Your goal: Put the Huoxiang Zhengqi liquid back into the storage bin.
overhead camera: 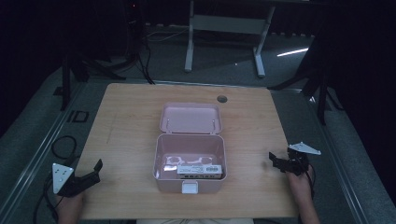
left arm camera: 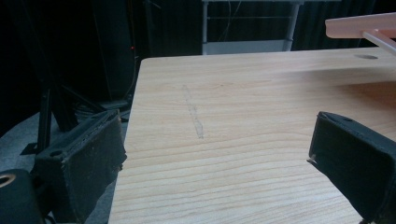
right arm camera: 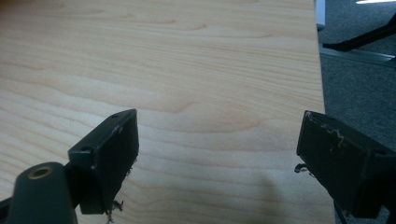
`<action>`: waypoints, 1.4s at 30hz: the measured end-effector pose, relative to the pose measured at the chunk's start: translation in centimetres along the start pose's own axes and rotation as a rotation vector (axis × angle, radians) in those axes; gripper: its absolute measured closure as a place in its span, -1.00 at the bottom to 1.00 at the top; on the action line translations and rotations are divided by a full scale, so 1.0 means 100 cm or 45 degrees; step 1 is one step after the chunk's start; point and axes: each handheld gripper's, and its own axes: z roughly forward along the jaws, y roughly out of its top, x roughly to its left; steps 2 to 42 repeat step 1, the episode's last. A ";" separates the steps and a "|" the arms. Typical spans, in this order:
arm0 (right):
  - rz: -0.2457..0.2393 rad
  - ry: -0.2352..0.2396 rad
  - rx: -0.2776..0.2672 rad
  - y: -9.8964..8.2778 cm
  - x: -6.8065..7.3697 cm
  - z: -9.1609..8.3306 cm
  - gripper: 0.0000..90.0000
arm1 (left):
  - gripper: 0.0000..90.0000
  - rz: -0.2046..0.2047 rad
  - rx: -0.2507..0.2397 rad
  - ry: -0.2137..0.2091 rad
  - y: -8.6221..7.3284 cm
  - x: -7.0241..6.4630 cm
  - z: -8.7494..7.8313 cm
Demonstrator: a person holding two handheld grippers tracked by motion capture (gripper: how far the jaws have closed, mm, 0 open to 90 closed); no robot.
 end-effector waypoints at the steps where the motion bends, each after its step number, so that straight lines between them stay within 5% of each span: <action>1: 0.000 0.000 0.000 0.000 0.000 0.000 -0.72 | -0.92 0.000 0.000 0.000 0.000 0.000 0.000; 42: 0.000 0.000 0.000 0.000 0.000 0.000 -0.72 | -0.92 0.000 0.000 0.000 0.000 0.000 0.000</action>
